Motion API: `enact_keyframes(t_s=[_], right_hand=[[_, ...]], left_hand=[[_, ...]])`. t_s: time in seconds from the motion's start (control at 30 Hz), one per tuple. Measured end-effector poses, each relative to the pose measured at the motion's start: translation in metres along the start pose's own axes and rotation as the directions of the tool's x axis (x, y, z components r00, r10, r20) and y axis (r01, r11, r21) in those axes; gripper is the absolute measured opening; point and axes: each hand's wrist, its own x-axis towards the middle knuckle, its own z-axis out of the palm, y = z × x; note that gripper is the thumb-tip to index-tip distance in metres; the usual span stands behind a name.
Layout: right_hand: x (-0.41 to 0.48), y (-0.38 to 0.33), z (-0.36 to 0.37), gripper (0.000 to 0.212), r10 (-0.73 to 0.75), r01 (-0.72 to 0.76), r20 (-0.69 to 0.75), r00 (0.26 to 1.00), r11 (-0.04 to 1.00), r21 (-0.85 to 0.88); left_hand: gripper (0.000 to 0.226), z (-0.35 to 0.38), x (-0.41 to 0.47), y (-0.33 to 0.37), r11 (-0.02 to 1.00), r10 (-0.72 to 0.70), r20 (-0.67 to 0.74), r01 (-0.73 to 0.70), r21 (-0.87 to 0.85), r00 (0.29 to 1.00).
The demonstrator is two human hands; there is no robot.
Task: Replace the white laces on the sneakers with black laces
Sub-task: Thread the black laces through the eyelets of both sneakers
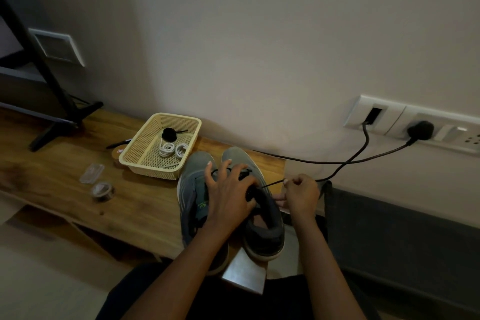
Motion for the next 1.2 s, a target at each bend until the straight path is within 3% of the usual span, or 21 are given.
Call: enact_keyframes(t_s=[0.17, 0.23, 0.33, 0.47, 0.73, 0.9, 0.97, 1.07, 1.13, 1.2], right_hand=[[0.003, -0.005, -0.004, 0.023, -0.008, 0.007, 0.089, 0.996, 1.000, 0.018], [0.009, -0.005, -0.007, 0.017, -0.151, 0.174, 0.151, 0.977, 0.973, -0.152], [0.011, -0.002, -0.009, 0.027, -0.335, 0.435, 0.316, 0.888, 0.832, -0.343], [0.006, -0.002, -0.002, 0.015, -0.383, 0.569, 0.425, 0.820, 0.623, -0.536], [0.000, -0.003, 0.000, 0.016, -0.447, 0.547, 0.330, 0.832, 0.560, -0.622], [0.006, -0.005, -0.009, 0.012, -0.419, 0.343, 0.000, 0.908, 0.745, -0.572], [0.008, -0.003, -0.009, 0.013, -0.381, 0.293, -0.044, 0.924, 0.776, -0.559], [0.008, -0.002, -0.008, 0.019, -0.393, 0.341, 0.030, 0.919, 0.752, -0.565], [0.008, -0.004, -0.011, 0.034, -0.439, 0.438, 0.143, 0.887, 0.702, -0.561], [0.006, -0.006, -0.011, 0.030, -0.423, 0.498, 0.272, 0.864, 0.643, -0.581]], left_hand=[[0.021, 0.003, 0.001, -0.004, 1.000, 0.000, -0.042, -0.001, -0.027, 0.999], [0.023, 0.007, 0.002, -0.008, 0.999, 0.009, -0.061, -0.012, -0.043, 0.998], [0.033, 0.010, 0.003, -0.009, 0.994, 0.055, -0.089, -0.063, -0.091, 0.995], [0.036, 0.010, 0.004, -0.007, 0.984, 0.119, -0.104, -0.131, -0.118, 0.987], [0.027, 0.010, 0.002, -0.006, 0.985, 0.113, -0.125, -0.128, -0.114, 0.986], [0.022, 0.010, 0.002, -0.007, 0.989, 0.086, -0.081, -0.095, -0.117, 0.993], [0.022, 0.009, 0.002, -0.007, 0.988, 0.079, -0.059, -0.086, -0.128, 0.995], [0.021, 0.007, 0.002, -0.007, 0.983, 0.048, -0.069, -0.059, -0.172, 0.996], [0.022, 0.006, 0.001, -0.009, 0.982, 0.051, -0.072, -0.064, -0.179, 0.996], [0.027, 0.005, 0.000, -0.010, 0.981, 0.063, -0.059, -0.073, -0.178, 0.996]])
